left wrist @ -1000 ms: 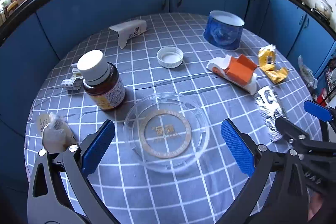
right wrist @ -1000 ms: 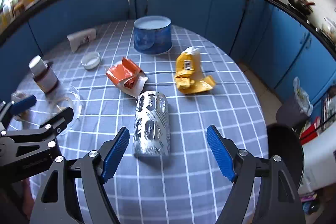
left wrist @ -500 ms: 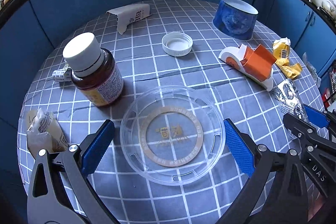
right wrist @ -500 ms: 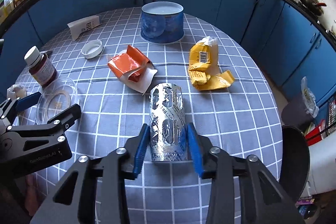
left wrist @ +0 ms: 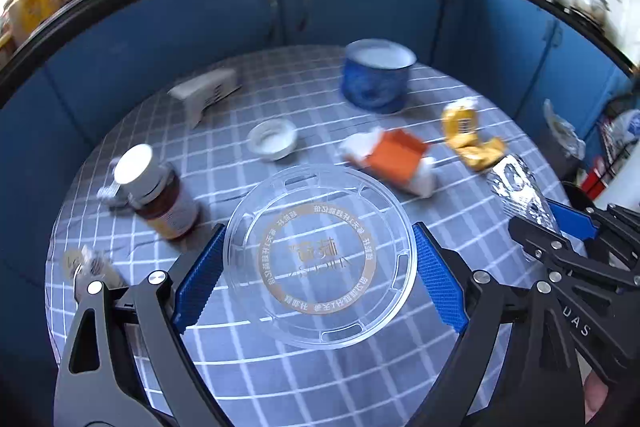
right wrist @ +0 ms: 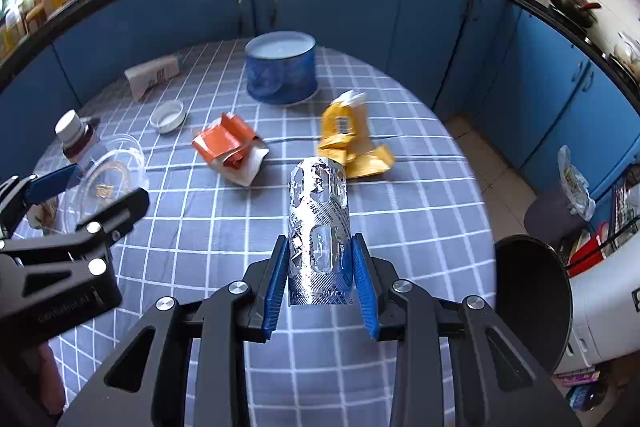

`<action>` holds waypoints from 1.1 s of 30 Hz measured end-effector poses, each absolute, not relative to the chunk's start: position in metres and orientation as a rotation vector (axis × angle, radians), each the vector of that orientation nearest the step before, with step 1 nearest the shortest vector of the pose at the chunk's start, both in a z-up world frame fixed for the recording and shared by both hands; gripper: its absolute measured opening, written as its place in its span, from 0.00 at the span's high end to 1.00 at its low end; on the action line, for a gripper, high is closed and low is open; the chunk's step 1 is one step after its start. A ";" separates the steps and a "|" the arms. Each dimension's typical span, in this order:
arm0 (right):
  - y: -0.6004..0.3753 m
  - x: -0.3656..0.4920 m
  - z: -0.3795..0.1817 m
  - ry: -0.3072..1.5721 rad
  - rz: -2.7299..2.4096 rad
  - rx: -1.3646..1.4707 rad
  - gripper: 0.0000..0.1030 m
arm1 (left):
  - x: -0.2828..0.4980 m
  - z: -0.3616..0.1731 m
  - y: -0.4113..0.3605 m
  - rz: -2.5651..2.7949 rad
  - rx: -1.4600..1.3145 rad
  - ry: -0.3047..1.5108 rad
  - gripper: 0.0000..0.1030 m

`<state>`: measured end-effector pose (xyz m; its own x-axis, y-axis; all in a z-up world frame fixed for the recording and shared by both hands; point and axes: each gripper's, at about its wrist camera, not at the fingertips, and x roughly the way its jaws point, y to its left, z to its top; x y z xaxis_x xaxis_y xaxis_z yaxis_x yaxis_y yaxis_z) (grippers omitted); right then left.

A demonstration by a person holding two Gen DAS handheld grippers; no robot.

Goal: Collect trash
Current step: 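Carry the lid and foil pack to the bin and release both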

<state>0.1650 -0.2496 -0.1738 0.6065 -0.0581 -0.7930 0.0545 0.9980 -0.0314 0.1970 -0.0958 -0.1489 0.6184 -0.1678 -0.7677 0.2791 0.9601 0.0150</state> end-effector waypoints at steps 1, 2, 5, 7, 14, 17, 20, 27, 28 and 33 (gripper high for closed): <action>-0.255 0.161 -0.170 0.906 -0.079 -0.001 0.70 | 0.193 -0.146 -0.102 -0.266 0.147 0.854 0.14; -0.259 0.159 -0.168 0.898 -0.090 0.001 0.70 | 0.190 -0.143 -0.109 -0.282 0.156 0.846 0.14; -0.275 0.150 -0.159 0.881 -0.123 0.014 0.70 | 0.183 -0.137 -0.128 -0.320 0.178 0.828 0.14; -0.288 0.142 -0.154 0.866 -0.150 0.029 0.70 | 0.179 -0.133 -0.141 -0.344 0.192 0.818 0.14; -0.333 0.118 -0.147 0.845 -0.248 0.075 0.70 | 0.163 -0.121 -0.194 -0.425 0.246 0.772 0.14; -0.354 0.105 -0.145 0.837 -0.291 0.097 0.70 | 0.155 -0.119 -0.215 -0.460 0.268 0.763 0.14; -0.374 0.092 -0.145 0.829 -0.328 0.122 0.70 | 0.146 -0.116 -0.238 -0.496 0.290 0.751 0.14; -0.402 0.070 -0.144 0.815 -0.366 0.150 0.70 | 0.134 -0.115 -0.278 -0.549 0.320 0.740 0.14; -0.406 0.068 -0.143 0.813 -0.368 0.154 0.70 | 0.133 -0.115 -0.283 -0.554 0.322 0.742 0.14; -0.425 0.061 -0.143 0.808 -0.389 0.177 0.70 | 0.130 -0.116 -0.306 -0.580 0.336 0.753 0.14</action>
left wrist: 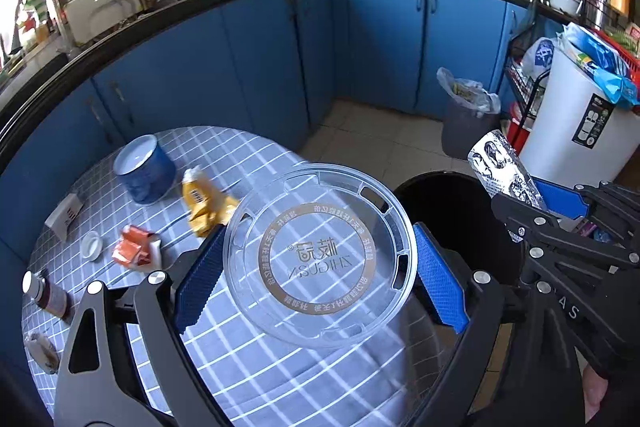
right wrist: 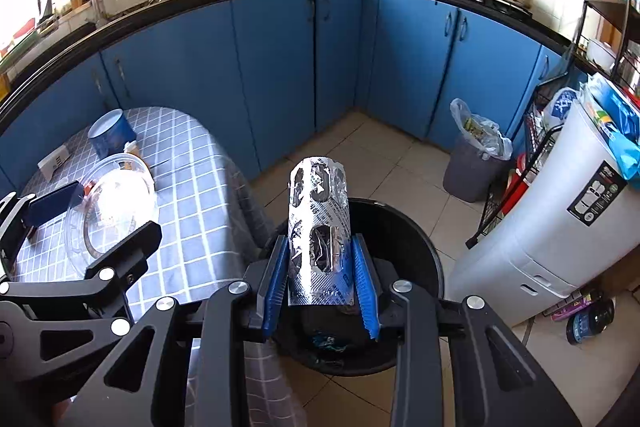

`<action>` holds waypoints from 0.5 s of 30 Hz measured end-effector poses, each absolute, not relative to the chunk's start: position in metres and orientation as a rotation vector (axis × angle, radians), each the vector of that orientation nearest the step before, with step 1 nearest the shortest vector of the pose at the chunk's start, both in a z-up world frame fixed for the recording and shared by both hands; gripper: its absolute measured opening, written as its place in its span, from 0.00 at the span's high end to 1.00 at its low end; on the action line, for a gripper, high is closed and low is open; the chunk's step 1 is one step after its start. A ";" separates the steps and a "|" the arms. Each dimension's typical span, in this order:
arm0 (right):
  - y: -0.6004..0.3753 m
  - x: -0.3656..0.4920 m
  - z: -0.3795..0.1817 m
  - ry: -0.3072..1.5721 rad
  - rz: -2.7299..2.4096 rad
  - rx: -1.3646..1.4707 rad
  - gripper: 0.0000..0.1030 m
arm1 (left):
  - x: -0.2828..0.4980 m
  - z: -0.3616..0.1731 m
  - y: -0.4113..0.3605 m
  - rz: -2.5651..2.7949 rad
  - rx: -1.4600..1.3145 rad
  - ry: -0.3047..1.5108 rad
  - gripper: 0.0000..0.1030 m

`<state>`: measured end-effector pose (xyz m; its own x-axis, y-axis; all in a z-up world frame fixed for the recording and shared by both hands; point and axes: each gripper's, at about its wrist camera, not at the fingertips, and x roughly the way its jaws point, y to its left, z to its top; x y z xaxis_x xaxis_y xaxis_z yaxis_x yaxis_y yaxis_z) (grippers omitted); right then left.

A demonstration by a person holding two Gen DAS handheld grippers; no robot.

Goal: Collect trash
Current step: 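Carry the lid and foil pack to the bin and release both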

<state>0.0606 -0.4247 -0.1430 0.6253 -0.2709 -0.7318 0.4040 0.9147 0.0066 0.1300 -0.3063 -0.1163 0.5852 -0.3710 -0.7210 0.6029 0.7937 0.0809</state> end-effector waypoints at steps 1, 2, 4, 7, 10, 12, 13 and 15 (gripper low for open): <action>-0.428 0.059 -0.144 0.809 -0.392 0.182 0.70 | 0.130 -0.117 -0.310 -0.585 0.335 0.756 0.14; -0.431 0.058 -0.145 0.810 -0.396 0.185 0.70 | 0.130 -0.117 -0.313 -0.588 0.336 0.757 0.14; -0.438 0.057 -0.147 0.813 -0.402 0.194 0.70 | 0.130 -0.117 -0.321 -0.595 0.337 0.758 0.14; -0.445 0.057 -0.150 0.817 -0.406 0.212 0.70 | 0.132 -0.118 -0.330 -0.601 0.339 0.763 0.14; -0.453 0.057 -0.153 0.819 -0.412 0.227 0.70 | 0.134 -0.122 -0.339 -0.607 0.342 0.772 0.14; -0.457 0.057 -0.155 0.822 -0.413 0.231 0.70 | 0.136 -0.124 -0.346 -0.609 0.345 0.779 0.14; -0.459 0.058 -0.156 0.823 -0.415 0.235 0.70 | 0.137 -0.125 -0.347 -0.610 0.345 0.782 0.14; -0.463 0.057 -0.158 0.824 -0.419 0.242 0.70 | 0.137 -0.126 -0.351 -0.613 0.348 0.784 0.14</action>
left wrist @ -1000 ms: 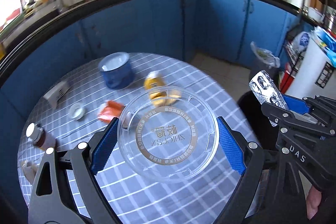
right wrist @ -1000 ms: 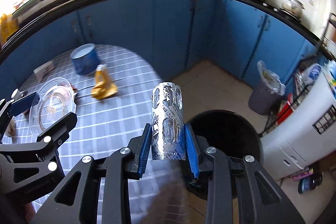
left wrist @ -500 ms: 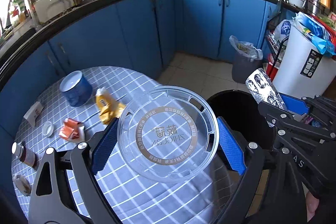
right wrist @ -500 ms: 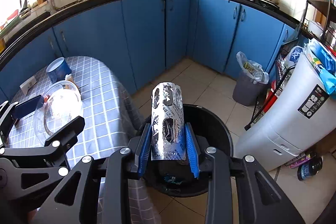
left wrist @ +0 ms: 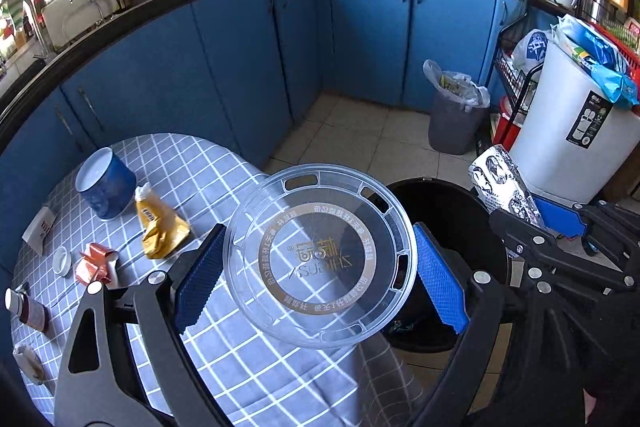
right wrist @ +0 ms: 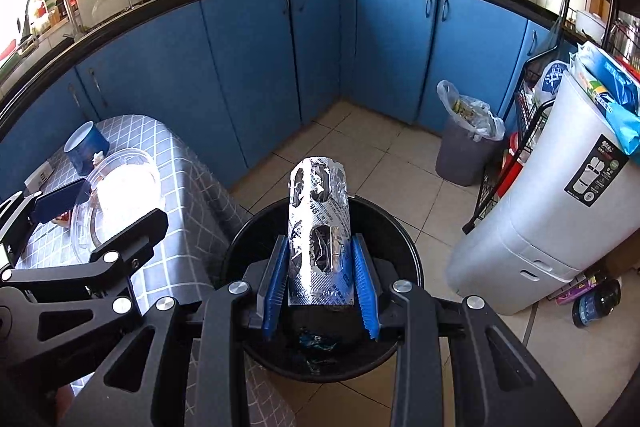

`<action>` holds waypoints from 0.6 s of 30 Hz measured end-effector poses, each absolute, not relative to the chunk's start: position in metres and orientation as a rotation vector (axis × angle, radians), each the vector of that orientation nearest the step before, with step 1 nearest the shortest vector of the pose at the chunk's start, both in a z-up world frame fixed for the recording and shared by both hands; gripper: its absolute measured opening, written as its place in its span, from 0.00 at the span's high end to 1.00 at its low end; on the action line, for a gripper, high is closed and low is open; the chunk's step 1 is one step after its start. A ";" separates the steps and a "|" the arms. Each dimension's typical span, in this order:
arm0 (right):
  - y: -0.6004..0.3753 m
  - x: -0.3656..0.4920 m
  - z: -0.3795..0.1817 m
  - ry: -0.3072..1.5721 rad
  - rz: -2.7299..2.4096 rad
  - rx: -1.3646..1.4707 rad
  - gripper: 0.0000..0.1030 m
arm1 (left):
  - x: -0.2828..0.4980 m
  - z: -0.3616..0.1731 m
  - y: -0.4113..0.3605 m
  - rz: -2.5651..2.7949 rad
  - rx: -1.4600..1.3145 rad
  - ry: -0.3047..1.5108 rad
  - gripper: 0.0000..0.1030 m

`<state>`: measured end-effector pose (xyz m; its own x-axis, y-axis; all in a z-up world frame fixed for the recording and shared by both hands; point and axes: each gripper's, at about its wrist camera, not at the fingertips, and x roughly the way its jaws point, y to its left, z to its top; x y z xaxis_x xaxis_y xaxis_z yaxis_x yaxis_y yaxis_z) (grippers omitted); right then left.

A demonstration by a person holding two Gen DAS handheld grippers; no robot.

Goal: Collect trash
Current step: 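Carry the lid and foil pack to the bin and release both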

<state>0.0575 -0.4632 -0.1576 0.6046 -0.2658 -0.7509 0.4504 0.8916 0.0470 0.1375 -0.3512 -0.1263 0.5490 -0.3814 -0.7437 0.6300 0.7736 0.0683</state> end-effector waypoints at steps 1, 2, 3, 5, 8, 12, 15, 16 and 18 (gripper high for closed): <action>-0.465 0.058 -0.158 0.824 -0.421 0.245 0.70 | 0.139 -0.127 -0.354 -0.616 0.351 0.786 0.14; -0.468 0.058 -0.159 0.826 -0.423 0.249 0.70 | 0.140 -0.128 -0.356 -0.618 0.353 0.787 0.14; -0.470 0.058 -0.160 0.827 -0.426 0.253 0.70 | 0.140 -0.128 -0.357 -0.619 0.354 0.788 0.14; -0.474 0.059 -0.162 0.827 -0.432 0.259 0.70 | 0.141 -0.129 -0.360 -0.622 0.354 0.790 0.14; -0.479 0.059 -0.164 0.828 -0.437 0.268 0.70 | 0.143 -0.130 -0.362 -0.625 0.355 0.790 0.14; -0.485 0.061 -0.167 0.833 -0.436 0.284 0.70 | 0.146 -0.130 -0.366 -0.624 0.355 0.789 0.14; -0.488 0.063 -0.170 0.841 -0.437 0.284 0.70 | 0.150 -0.132 -0.368 -0.624 0.348 0.795 0.14; -0.489 0.064 -0.171 0.841 -0.438 0.282 0.70 | 0.151 -0.132 -0.369 -0.622 0.347 0.796 0.14; -0.488 0.065 -0.171 0.839 -0.436 0.280 0.67 | 0.153 -0.132 -0.370 -0.621 0.344 0.797 0.14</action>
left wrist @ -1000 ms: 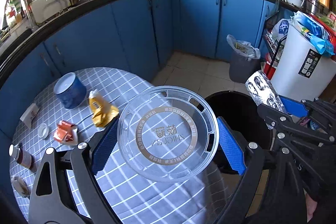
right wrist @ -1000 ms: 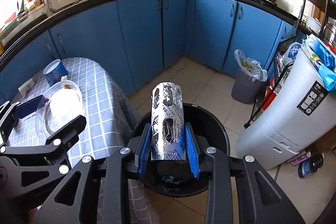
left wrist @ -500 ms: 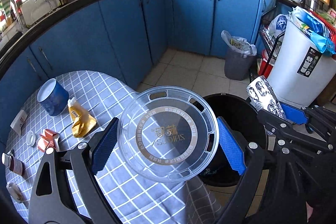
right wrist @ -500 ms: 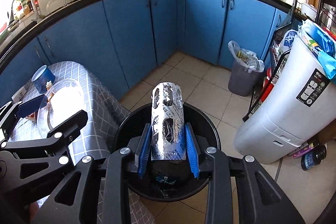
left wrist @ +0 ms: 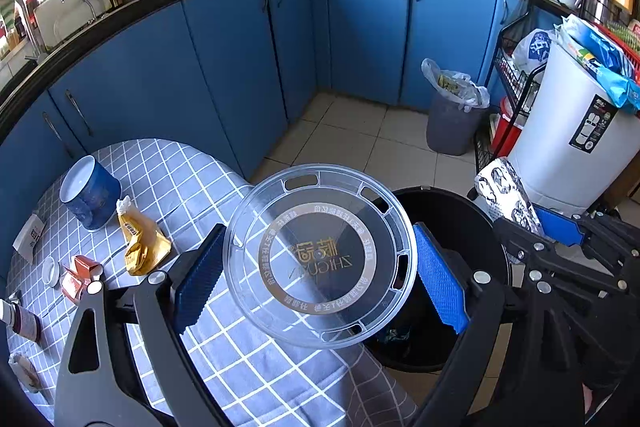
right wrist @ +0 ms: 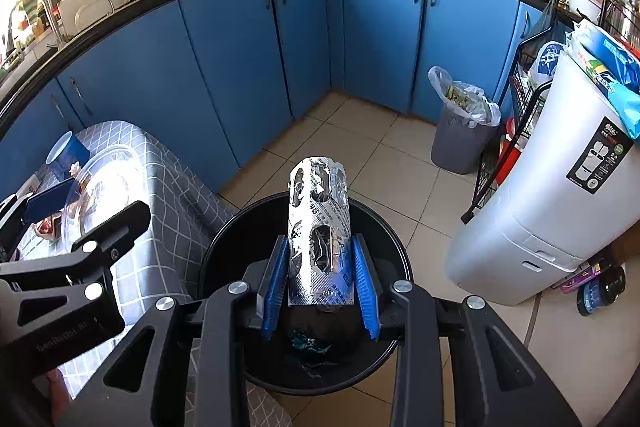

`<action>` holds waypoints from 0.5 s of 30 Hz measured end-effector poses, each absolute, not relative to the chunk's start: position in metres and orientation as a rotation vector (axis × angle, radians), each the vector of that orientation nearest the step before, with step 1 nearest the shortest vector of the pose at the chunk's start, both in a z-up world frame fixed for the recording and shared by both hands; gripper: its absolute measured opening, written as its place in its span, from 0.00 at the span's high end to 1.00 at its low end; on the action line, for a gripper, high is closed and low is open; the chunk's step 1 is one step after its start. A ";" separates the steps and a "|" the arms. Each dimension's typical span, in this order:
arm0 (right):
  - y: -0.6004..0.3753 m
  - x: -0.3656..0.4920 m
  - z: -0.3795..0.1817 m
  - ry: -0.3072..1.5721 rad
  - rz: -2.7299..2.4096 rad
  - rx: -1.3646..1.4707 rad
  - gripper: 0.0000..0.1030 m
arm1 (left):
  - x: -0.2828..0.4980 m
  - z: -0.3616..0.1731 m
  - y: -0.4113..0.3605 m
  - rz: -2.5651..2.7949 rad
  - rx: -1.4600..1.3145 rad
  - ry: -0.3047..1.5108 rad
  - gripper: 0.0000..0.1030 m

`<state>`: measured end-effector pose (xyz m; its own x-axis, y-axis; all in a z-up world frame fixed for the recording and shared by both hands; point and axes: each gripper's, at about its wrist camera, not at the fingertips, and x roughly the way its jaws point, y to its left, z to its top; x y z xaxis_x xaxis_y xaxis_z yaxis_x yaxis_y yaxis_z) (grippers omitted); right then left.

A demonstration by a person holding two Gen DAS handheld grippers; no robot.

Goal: Collect trash
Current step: 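Carry the lid and foil pack to the bin and release both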

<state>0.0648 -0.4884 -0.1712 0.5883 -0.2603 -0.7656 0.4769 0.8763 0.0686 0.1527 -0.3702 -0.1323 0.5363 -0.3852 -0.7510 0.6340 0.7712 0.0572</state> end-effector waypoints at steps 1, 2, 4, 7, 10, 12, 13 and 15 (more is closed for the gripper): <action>-0.488 0.065 -0.171 0.835 -0.432 0.281 0.67 | 0.154 -0.132 -0.371 -0.620 0.342 0.796 0.14; -0.488 0.065 -0.171 0.831 -0.431 0.283 0.63 | 0.154 -0.132 -0.371 -0.619 0.341 0.793 0.14; -0.489 0.065 -0.170 0.825 -0.433 0.279 0.62 | 0.156 -0.132 -0.372 -0.617 0.337 0.791 0.14; -0.490 0.066 -0.171 0.822 -0.443 0.277 0.47 | 0.159 -0.130 -0.373 -0.614 0.330 0.788 0.14; -0.494 0.063 -0.169 0.803 -0.459 0.290 0.24 | 0.162 -0.128 -0.373 -0.617 0.321 0.786 0.14; -0.497 0.061 -0.169 0.799 -0.474 0.290 0.24 | 0.162 -0.127 -0.374 -0.622 0.319 0.783 0.14; -0.498 0.061 -0.169 0.799 -0.488 0.285 0.24 | 0.161 -0.126 -0.375 -0.626 0.319 0.781 0.14; -0.500 0.060 -0.168 0.798 -0.517 0.271 0.24 | 0.159 -0.126 -0.377 -0.630 0.323 0.780 0.14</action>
